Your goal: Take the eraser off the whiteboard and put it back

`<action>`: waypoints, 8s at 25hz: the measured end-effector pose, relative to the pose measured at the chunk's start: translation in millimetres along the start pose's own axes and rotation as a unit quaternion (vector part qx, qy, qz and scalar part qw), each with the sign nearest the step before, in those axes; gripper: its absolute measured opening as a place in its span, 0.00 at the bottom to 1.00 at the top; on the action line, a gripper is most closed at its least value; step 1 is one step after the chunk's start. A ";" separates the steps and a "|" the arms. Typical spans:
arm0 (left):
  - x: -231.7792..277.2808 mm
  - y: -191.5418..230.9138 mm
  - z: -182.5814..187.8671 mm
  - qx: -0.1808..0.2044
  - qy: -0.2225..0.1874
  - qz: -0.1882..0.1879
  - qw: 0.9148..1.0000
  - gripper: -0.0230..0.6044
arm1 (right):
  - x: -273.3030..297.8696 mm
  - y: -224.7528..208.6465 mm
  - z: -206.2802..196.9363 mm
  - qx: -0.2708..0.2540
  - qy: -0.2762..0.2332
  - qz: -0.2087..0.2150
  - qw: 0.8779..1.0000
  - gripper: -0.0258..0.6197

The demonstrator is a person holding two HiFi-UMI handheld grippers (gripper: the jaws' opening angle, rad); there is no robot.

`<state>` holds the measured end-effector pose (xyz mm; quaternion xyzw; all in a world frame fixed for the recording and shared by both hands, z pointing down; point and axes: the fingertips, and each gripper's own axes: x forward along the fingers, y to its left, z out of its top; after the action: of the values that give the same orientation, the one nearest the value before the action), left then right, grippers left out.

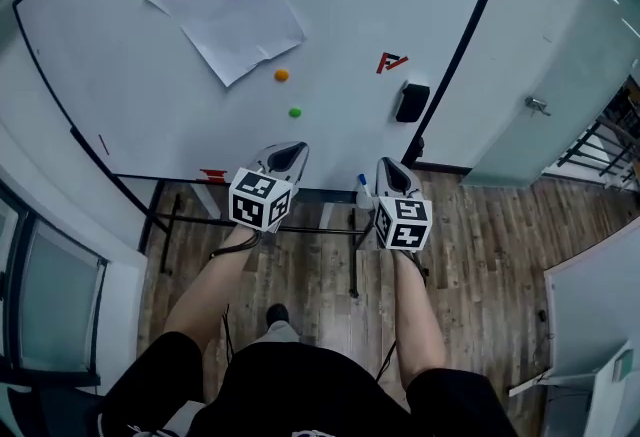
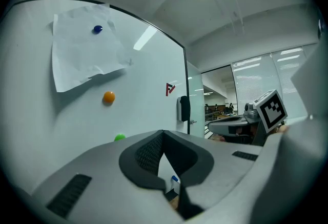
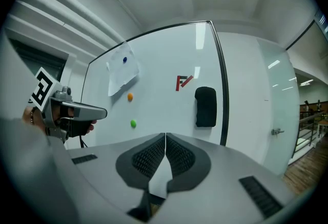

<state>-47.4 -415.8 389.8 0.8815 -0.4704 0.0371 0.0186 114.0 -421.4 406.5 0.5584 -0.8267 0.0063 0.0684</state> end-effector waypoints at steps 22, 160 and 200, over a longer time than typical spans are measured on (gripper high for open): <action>87.1 14.0 14.8 0.014 -0.003 -0.124 0.992 0.06 | 45.7 -70.8 25.2 0.063 -0.023 -0.118 0.991 0.39; -77.5 8.6 -24.1 -0.003 0.022 0.000 1.000 0.06 | -30.5 44.9 -37.7 -0.014 0.037 -0.051 0.998 0.46; -102.2 61.5 23.3 0.012 -0.036 -0.049 0.998 0.06 | -8.8 96.0 44.5 -0.043 -0.010 -0.114 0.992 0.46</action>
<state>-154.0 -367.0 358.0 0.9046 -0.4262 0.0099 -0.0069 23.8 -381.1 367.7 0.6460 -0.7575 -0.0422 0.0845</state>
